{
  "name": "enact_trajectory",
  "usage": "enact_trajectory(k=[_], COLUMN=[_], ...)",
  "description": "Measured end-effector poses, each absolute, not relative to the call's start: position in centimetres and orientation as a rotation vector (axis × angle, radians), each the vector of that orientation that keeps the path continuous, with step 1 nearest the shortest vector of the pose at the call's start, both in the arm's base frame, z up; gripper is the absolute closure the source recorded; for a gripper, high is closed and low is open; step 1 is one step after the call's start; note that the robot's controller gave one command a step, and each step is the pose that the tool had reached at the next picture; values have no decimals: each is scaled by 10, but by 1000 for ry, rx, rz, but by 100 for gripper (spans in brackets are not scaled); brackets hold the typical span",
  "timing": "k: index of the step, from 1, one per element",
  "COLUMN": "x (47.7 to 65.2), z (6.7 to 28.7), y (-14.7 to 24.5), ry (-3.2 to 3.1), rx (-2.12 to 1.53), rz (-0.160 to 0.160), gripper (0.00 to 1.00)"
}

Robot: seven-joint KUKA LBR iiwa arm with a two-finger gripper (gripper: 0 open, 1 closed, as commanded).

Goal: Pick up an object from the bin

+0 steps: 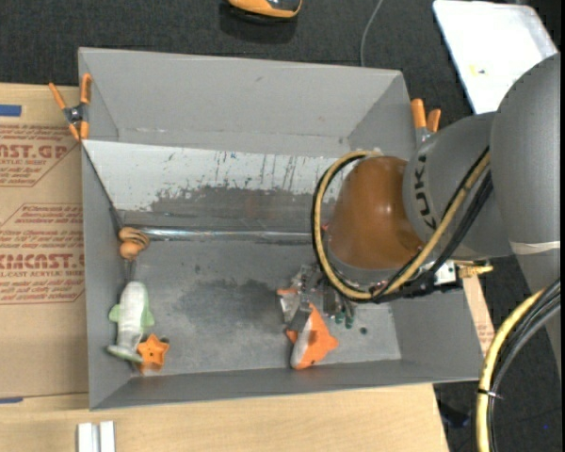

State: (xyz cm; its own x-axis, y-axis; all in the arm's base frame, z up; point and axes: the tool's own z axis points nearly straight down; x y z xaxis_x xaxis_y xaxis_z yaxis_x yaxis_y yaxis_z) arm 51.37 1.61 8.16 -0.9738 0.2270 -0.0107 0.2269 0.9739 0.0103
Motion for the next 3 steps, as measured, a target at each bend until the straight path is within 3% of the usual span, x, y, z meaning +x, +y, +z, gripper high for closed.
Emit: enact_trajectory(k=[3], x=[514], z=[82], y=[16], ry=[3109], rx=[357], rz=[15], gripper=[100])
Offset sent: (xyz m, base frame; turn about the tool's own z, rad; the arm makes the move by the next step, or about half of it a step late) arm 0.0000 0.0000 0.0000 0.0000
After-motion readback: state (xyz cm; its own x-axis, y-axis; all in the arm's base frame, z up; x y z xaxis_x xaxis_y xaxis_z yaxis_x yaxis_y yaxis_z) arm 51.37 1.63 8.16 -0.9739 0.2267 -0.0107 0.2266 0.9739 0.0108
